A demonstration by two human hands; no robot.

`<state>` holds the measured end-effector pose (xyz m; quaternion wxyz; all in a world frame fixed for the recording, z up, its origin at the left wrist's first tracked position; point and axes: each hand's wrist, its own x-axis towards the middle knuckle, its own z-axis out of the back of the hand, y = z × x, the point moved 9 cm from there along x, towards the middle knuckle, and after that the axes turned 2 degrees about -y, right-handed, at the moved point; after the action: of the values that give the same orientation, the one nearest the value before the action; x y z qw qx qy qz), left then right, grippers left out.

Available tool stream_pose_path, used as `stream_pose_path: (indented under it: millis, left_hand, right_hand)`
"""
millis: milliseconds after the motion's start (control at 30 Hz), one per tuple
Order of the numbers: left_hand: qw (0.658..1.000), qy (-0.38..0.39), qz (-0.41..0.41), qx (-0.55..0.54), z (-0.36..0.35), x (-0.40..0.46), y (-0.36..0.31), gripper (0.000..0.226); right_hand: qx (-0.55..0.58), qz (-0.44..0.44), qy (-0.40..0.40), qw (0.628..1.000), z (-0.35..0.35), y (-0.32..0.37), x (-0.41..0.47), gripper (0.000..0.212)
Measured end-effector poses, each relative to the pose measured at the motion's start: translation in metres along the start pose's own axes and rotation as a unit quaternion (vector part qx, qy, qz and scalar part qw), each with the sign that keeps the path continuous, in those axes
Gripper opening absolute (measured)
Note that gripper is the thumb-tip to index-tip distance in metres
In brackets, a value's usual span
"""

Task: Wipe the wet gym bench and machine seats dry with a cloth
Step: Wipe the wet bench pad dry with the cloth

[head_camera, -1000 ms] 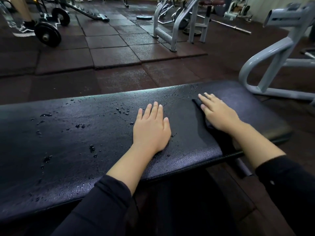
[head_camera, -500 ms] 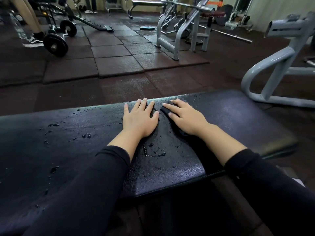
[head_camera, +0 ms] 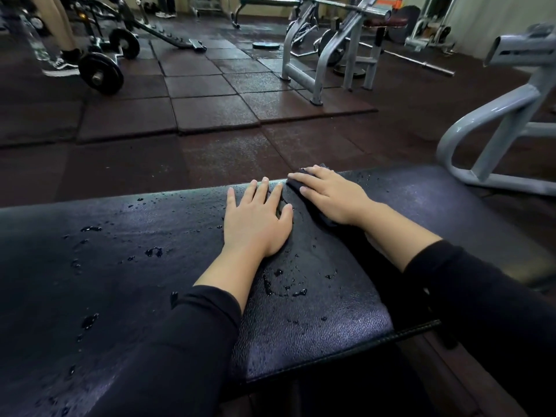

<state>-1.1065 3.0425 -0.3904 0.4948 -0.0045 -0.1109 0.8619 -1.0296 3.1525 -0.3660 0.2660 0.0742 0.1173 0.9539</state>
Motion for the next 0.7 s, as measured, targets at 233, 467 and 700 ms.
stream_pose_path:
  millis: [233,467,700]
  left_hand:
    - [1.0,-0.007,0.0,-0.003,0.0,-0.002,0.001,0.058]
    - [1.0,-0.008,-0.002,-0.001,0.0,-0.001,-0.001,0.058]
    - [1.0,-0.007,-0.002,-0.001,0.0,-0.001,0.0,0.058]
  right_hand:
    - [0.002,-0.109,-0.013,0.994,0.028,-0.097,0.007,0.036]
    - [-0.036,-0.087,-0.029,0.995,0.016,-0.054,-0.048,0.046]
    - [-0.031,-0.028,-0.028,0.999,-0.004,0.01,0.0,0.044]
